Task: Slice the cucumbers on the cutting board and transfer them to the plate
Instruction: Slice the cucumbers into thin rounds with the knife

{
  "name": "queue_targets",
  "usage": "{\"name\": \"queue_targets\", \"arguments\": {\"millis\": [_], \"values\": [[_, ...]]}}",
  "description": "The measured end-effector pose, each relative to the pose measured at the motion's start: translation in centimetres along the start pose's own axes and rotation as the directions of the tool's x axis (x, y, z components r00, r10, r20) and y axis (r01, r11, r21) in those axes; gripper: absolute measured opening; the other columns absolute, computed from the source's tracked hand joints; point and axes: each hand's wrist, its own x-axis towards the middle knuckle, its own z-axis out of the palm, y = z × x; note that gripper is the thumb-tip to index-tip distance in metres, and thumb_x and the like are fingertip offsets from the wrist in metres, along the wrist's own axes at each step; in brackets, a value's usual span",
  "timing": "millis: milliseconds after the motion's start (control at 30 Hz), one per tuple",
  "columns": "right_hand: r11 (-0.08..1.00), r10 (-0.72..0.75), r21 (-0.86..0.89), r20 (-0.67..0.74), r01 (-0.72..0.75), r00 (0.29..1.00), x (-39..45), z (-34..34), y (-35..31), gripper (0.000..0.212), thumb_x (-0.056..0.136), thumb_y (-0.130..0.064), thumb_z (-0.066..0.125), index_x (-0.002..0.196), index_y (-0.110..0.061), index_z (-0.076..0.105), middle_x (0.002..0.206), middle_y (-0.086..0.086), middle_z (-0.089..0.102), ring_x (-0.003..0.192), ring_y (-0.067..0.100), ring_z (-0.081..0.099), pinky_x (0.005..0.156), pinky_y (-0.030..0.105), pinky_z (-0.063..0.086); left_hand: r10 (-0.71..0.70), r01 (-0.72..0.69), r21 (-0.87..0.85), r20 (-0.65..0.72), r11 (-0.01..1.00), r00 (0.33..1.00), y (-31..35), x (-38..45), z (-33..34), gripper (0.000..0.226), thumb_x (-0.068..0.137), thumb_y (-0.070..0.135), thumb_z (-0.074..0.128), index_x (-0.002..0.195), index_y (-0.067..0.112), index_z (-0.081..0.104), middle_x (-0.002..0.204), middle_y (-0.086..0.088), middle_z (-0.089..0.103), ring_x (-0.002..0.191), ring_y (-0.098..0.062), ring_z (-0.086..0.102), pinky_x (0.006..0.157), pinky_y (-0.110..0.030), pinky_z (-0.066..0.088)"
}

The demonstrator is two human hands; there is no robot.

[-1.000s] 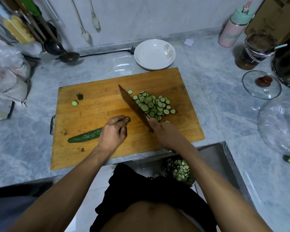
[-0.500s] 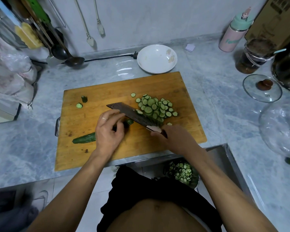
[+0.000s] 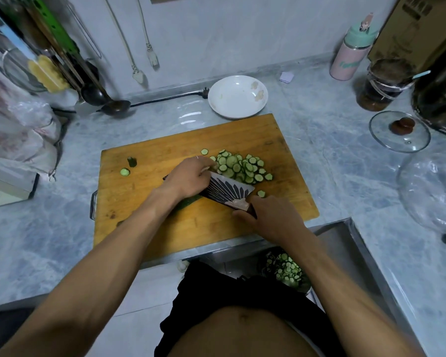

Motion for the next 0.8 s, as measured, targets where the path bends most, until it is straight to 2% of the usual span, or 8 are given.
{"name": "queue_targets", "arguments": {"millis": [67, 134, 234, 334, 401, 501, 634, 801], "values": [[0.988, 0.058, 0.139, 0.031, -0.062, 0.998, 0.0, 0.5, 0.2, 0.053, 0.096, -0.065, 0.039, 0.095, -0.016, 0.059, 0.086, 0.004, 0.063, 0.077, 0.023, 0.059, 0.063, 0.035, 0.044, 0.084, -0.104, -0.080, -0.226, 0.991, 0.970, 0.3, -1.5, -0.3, 0.037, 0.088, 0.008, 0.048, 0.119, 0.015, 0.067, 0.125, -0.004, 0.063, 0.115, -0.020, 0.056, 0.097, -0.024, 0.042], [0.937, 0.122, 0.323, 0.063, -0.136, 0.991, 0.1, 1.2, 0.5, 0.050, 0.094, -0.065, 0.043, 0.077, -0.020, 0.054, 0.073, -0.001, 0.058, 0.068, 0.019, 0.057, 0.058, 0.033, 0.041, 0.132, -0.218, -0.145, -0.450, 0.965, 0.883, 0.4, -3.5, -0.4, 0.035, 0.082, 0.004, 0.050, 0.108, 0.011, 0.072, 0.110, -0.002, 0.069, 0.103, -0.015, 0.061, 0.093, -0.021, 0.045], [0.822, 0.168, 0.541, 0.068, -0.178, 0.983, 0.2, 2.1, 0.7, 0.060, 0.095, -0.064, 0.043, 0.070, -0.012, 0.059, 0.061, 0.001, 0.057, 0.057, 0.016, 0.055, 0.053, 0.028, 0.035, 0.029, -0.183, -0.183, -0.626, 0.966, 0.779, -0.7, -6.0, 1.0, 0.029, 0.080, -0.001, 0.053, 0.097, 0.008, 0.074, 0.099, 0.000, 0.070, 0.094, -0.010, 0.062, 0.088, -0.020, 0.047], [0.754, 0.128, 0.641, 0.065, -0.140, 0.990, 0.1, 2.0, 0.2, 0.075, 0.097, -0.063, 0.035, 0.077, 0.002, 0.065, 0.059, 0.009, 0.054, 0.054, 0.018, 0.052, 0.054, 0.031, 0.034, -0.020, -0.071, -0.143, -0.554, 0.987, 0.832, -2.9, -6.9, 3.4, 0.024, 0.083, 0.005, 0.057, 0.098, 0.011, 0.074, 0.102, -0.001, 0.069, 0.097, -0.015, 0.062, 0.089, -0.028, 0.049], [0.728, 0.107, 0.671, 0.090, -0.140, 0.990, 0.2, 1.8, -0.3, 0.068, 0.098, -0.061, 0.033, 0.068, -0.005, 0.058, 0.058, 0.005, 0.047, 0.051, 0.015, 0.045, 0.053, 0.030, 0.032, -0.008, -0.027, -0.070, -0.449, 0.997, 0.894, -4.1, -6.8, 5.0, 0.023, 0.084, 0.010, 0.063, 0.106, 0.011, 0.073, 0.110, -0.004, 0.068, 0.104, -0.021, 0.060, 0.091, -0.036, 0.050], [0.738, 0.092, 0.655, 0.138, -0.161, 0.986, 0.4, 1.8, -1.0, 0.061, 0.098, -0.063, 0.031, 0.069, -0.013, 0.054, 0.060, 0.004, 0.048, 0.051, 0.013, 0.046, 0.053, 0.029, 0.033, -0.029, 0.013, -0.047, -0.344, 0.999, 0.939, -4.7, -6.3, 6.4, 0.031, 0.086, 0.019, 0.069, 0.117, 0.015, 0.069, 0.119, -0.005, 0.066, 0.110, -0.025, 0.059, 0.093, -0.036, 0.050], [0.761, 0.084, 0.626, 0.164, -0.169, 0.983, 0.7, 2.3, -1.5, 0.061, 0.099, -0.061, 0.033, 0.065, -0.013, 0.050, 0.056, 0.003, 0.047, 0.047, 0.011, 0.044, 0.049, 0.026, 0.031, -0.028, 0.012, -0.044, -0.395, 0.999, 0.918, -4.8, -6.4, 7.0, 0.027, 0.087, 0.015, 0.066, 0.113, 0.021, 0.071, 0.113, 0.003, 0.070, 0.103, -0.021, 0.062, 0.081, -0.035, 0.054], [0.803, 0.082, 0.569, 0.190, -0.178, 0.978, 1.2, 2.0, -2.0, 0.061, 0.099, -0.061, 0.031, 0.066, -0.013, 0.047, 0.060, 0.008, 0.044, 0.050, 0.016, 0.043, 0.045, 0.023, 0.028, -0.055, 0.047, -0.029, -0.482, 0.998, 0.874, -5.1, -7.3, 7.0, 0.026, 0.086, 0.009, 0.068, 0.110, 0.018, 0.074, 0.111, 0.001, 0.071, 0.097, -0.022, 0.062, 0.076, -0.028, 0.051]]}}
